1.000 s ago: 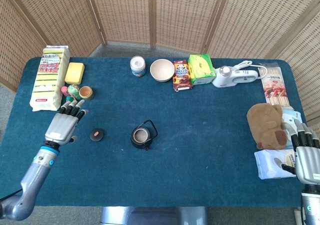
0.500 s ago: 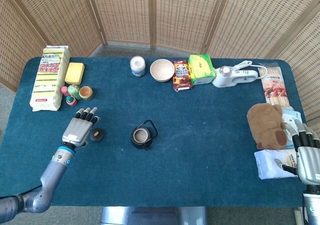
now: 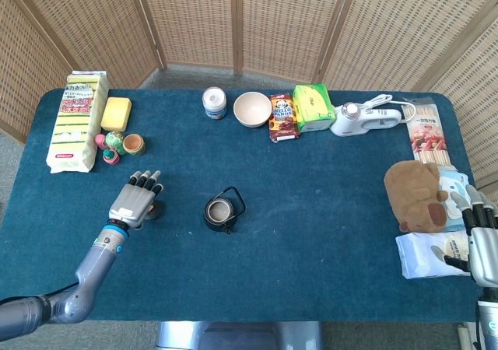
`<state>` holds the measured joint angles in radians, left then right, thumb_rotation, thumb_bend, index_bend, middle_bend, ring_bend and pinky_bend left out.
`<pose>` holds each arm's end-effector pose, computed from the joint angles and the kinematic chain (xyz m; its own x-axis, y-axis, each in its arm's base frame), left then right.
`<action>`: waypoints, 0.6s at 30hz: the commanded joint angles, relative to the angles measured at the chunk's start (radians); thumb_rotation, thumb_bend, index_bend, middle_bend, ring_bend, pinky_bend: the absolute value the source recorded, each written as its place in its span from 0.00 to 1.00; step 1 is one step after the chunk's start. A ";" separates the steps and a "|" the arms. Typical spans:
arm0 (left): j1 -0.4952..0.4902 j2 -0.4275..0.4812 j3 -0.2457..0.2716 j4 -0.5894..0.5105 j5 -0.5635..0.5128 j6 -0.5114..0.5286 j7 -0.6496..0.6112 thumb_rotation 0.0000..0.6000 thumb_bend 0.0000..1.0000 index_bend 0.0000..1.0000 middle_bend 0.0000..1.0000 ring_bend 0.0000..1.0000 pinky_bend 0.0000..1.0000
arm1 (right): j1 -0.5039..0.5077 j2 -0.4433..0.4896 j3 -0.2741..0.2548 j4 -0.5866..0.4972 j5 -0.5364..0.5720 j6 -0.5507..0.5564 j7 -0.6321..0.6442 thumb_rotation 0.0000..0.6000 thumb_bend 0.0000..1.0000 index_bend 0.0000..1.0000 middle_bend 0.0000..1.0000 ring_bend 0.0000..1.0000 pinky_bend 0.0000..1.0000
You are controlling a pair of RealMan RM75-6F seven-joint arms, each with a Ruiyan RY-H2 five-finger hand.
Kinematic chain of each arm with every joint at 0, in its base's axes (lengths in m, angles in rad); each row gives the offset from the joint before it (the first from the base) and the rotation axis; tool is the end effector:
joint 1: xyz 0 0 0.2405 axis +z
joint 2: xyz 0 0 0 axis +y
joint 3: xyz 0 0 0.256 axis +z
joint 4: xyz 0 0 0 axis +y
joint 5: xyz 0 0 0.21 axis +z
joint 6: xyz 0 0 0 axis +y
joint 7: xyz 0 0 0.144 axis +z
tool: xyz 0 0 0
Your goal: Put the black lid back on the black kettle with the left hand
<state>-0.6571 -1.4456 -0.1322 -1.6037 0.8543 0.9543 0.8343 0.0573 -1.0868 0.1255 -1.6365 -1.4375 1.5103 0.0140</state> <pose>-0.2045 0.3179 0.0017 0.7161 0.3305 0.6148 0.6971 -0.2937 -0.6540 -0.3136 -0.1871 0.1848 0.3807 0.0888 0.9204 -0.9242 0.0700 0.3755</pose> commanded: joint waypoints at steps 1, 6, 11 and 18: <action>-0.013 -0.017 0.007 0.015 -0.026 0.006 0.011 1.00 0.11 0.21 0.00 0.00 0.07 | 0.000 0.001 -0.001 0.000 -0.001 -0.001 0.003 1.00 0.10 0.12 0.00 0.00 0.00; -0.025 -0.032 0.015 0.033 -0.037 0.012 0.014 1.00 0.11 0.25 0.00 0.00 0.07 | -0.001 0.004 0.002 0.000 0.001 0.002 0.015 1.00 0.10 0.12 0.00 0.00 0.00; -0.030 -0.049 0.029 0.050 -0.045 0.027 0.014 1.00 0.12 0.26 0.00 0.00 0.07 | -0.003 0.009 0.004 0.001 0.001 0.007 0.030 1.00 0.10 0.12 0.00 0.00 0.00; -0.035 -0.066 0.046 0.075 -0.051 0.039 0.013 1.00 0.13 0.27 0.00 0.00 0.07 | -0.004 0.012 0.003 0.000 -0.002 0.009 0.039 1.00 0.10 0.12 0.00 0.00 0.00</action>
<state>-0.6913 -1.5097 -0.0881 -1.5312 0.8045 0.9922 0.8458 0.0534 -1.0754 0.1289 -1.6366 -1.4395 1.5190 0.0520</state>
